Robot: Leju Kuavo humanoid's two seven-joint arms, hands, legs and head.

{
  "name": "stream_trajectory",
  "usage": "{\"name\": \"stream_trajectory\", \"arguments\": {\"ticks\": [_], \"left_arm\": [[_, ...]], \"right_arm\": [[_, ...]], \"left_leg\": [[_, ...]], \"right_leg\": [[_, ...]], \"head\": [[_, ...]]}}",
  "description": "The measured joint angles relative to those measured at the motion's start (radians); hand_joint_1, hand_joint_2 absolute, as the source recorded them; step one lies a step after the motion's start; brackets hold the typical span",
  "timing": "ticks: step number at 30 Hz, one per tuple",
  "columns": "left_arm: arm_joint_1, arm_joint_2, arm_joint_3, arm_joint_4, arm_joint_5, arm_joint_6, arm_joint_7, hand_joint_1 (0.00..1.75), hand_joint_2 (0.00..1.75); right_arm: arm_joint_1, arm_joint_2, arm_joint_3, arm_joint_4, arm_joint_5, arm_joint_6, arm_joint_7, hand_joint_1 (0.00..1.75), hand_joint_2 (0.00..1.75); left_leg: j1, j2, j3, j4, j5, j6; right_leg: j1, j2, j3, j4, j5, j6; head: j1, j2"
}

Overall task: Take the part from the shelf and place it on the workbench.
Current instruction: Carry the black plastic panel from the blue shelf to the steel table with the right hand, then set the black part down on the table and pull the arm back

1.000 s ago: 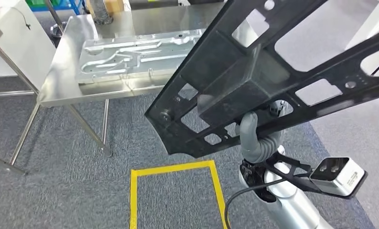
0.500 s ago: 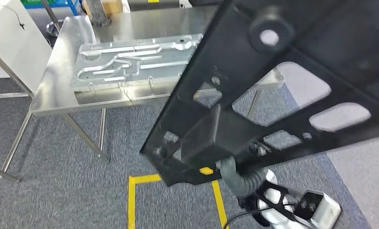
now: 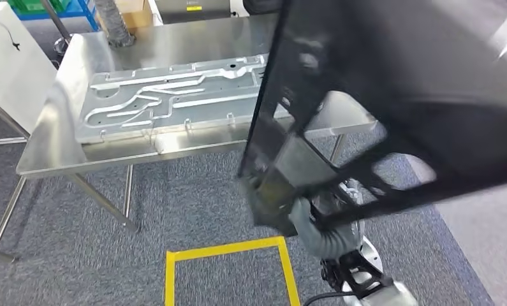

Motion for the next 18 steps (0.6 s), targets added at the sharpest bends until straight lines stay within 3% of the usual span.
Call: {"name": "stream_trajectory", "arguments": {"ticks": [2, 4, 5, 6, 7, 9, 10, 11, 13, 15, 17, 18], "left_arm": [[-0.005, 0.000, 0.001, 0.000, -0.010, -0.013, 0.000, 0.00, 1.75], [-0.007, 0.002, 0.001, 0.000, -0.020, -0.022, 0.001, 0.00, 1.75], [-0.005, 0.003, 0.001, 0.000, -0.023, -0.024, 0.003, 0.00, 1.75], [-0.002, 0.003, 0.001, 0.000, -0.025, -0.026, 0.005, 0.00, 1.75], [0.000, 0.003, 0.001, 0.000, -0.027, -0.028, 0.006, 0.00, 1.75], [0.005, 0.006, 0.001, 0.000, -0.033, -0.032, 0.008, 0.00, 1.75], [0.006, 0.007, 0.001, 0.001, -0.036, -0.035, 0.008, 0.00, 1.75], [0.005, 0.009, 0.000, 0.001, -0.039, -0.036, 0.008, 0.00, 1.75], [0.001, 0.011, 0.000, 0.001, -0.045, -0.038, 0.009, 0.00, 1.75], [-0.001, 0.012, 0.000, 0.001, -0.049, -0.041, 0.009, 0.00, 1.75], [-0.003, 0.013, -0.001, 0.001, -0.054, -0.045, 0.010, 0.00, 1.75], [-0.005, 0.013, -0.001, 0.001, -0.056, -0.046, 0.010, 0.00, 1.75]], "right_arm": [[-0.081, -0.003, -0.045, 0.080, 0.188, -0.065, 0.077, 1.75, 1.75], [-0.165, -0.010, -0.103, 0.184, 0.412, -0.095, 0.146, 1.75, 1.75], [-0.205, -0.013, -0.125, 0.236, 0.539, -0.095, 0.187, 1.75, 1.75], [-0.244, -0.016, -0.139, 0.288, 0.665, -0.085, 0.234, 1.75, 1.75], [-0.286, -0.018, -0.146, 0.338, 0.784, -0.067, 0.280, 1.75, 1.75], [-0.370, -0.021, -0.145, 0.433, 0.962, -0.022, 0.353, 1.75, 1.75], [-0.414, -0.022, -0.138, 0.478, 1.020, -0.002, 0.375, 1.75, 1.75], [-0.456, -0.023, -0.128, 0.522, 1.062, 0.015, 0.391, 1.75, 1.75], [-0.533, -0.023, -0.106, 0.596, 1.115, 0.037, 0.408, 1.75, 1.75], [-0.600, -0.023, -0.080, 0.661, 1.144, 0.051, 0.413, 1.75, 1.75], [-0.657, -0.023, -0.049, 0.723, 1.163, 0.061, 0.413, 1.75, 1.75], [-0.678, -0.023, -0.035, 0.752, 1.169, 0.065, 0.412, 1.75, 1.75]], "left_leg": [[0.001, 0.000, -0.082, 0.118, -0.029, -0.005], [0.001, 0.000, -0.171, 0.210, -0.087, -0.007], [0.001, 0.000, -0.198, 0.218, -0.101, -0.006], [0.001, 0.000, -0.211, 0.196, -0.092, -0.002], [-0.001, 0.000, -0.212, 0.146, -0.057, 0.003], [-0.009, 0.002, -0.204, 0.025, 0.067, 0.019], [-0.013, 0.002, -0.199, -0.016, 0.116, 0.024], [-0.016, 0.002, -0.197, -0.039, 0.145, 0.029], [-0.016, 0.001, -0.183, -0.052, 0.147, 0.038], [-0.013, -0.001, -0.160, -0.063, 0.140, 0.048], [-0.012, -0.002, -0.139, -0.069, 0.125, 0.055], [-0.012, -0.003, -0.129, -0.069, 0.116, 0.057]], "right_leg": [[0.001, 0.004, 0.013, -0.001, -0.012, -0.009], [0.005, 0.007, 0.027, -0.001, -0.028, -0.012], [0.006, 0.008, 0.038, -0.001, -0.037, -0.012], [0.008, 0.009, 0.051, -0.001, -0.047, -0.011], [0.009, 0.010, 0.065, -0.001, -0.057, -0.010], [0.012, 0.011, 0.089, -0.001, -0.078, -0.004], [0.014, 0.011, 0.096, -0.002, -0.087, 0.001], [0.015, 0.012, 0.102, -0.001, -0.092, 0.006], [0.016, 0.012, 0.105, 0.009, -0.092, 0.019], [0.015, 0.008, 0.081, 0.065, -0.084, 0.027], [0.012, 0.005, 0.011, 0.173, -0.104, 0.034], [0.011, 0.004, -0.032, 0.227, -0.130, 0.037]], "head": [[0.000, 0.000], [0.000, 0.000], [0.000, 0.000], [0.000, 0.000], [0.000, 0.000], [0.000, 0.000], [0.000, 0.000], [0.000, 0.000], [0.000, 0.000], [0.000, 0.000], [0.000, 0.000], [0.000, 0.000]]}}
